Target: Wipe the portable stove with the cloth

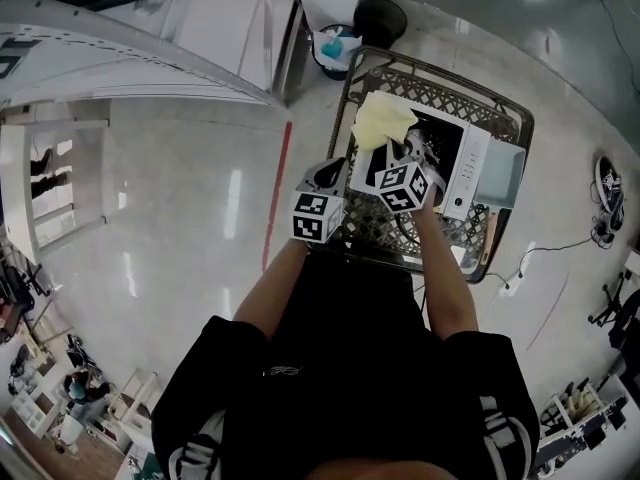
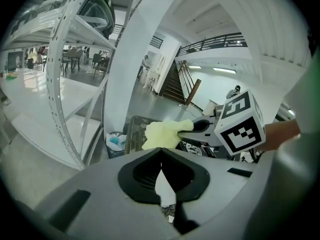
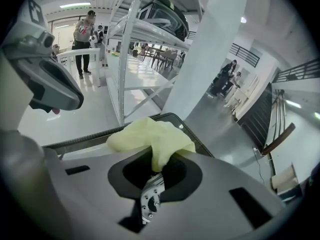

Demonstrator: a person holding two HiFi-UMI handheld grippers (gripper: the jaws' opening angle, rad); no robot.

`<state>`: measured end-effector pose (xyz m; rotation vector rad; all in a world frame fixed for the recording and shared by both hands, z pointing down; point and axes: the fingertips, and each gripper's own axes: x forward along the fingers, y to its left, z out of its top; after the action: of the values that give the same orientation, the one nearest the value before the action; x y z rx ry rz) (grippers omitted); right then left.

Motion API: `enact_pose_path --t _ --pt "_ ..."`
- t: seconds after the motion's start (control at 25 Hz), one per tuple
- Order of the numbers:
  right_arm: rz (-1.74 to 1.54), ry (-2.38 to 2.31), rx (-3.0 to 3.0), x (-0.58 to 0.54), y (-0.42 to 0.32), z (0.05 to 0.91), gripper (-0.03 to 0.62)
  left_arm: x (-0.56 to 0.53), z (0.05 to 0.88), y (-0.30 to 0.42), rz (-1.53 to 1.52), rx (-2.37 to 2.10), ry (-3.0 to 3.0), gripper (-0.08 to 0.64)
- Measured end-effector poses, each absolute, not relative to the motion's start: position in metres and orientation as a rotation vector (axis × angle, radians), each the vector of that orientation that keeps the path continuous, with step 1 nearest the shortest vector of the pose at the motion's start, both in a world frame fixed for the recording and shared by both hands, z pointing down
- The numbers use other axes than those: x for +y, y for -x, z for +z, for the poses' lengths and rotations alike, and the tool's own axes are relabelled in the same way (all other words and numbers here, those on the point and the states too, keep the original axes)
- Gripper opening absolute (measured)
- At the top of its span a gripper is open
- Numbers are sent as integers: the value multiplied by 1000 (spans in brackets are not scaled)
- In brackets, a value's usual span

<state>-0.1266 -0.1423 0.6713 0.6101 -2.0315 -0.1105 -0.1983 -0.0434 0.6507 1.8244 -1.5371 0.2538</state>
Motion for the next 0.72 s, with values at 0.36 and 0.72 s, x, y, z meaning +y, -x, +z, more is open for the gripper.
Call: enact_pose_path --t 0.36,0.72 --pt "-66 -691 -2023 -156 86 663 23 -55 645 164 289 -1473 -1866 17" --pt "-14 -734 -2016 -160 54 670 23 -68 645 132 321 -1433 -1907 17"
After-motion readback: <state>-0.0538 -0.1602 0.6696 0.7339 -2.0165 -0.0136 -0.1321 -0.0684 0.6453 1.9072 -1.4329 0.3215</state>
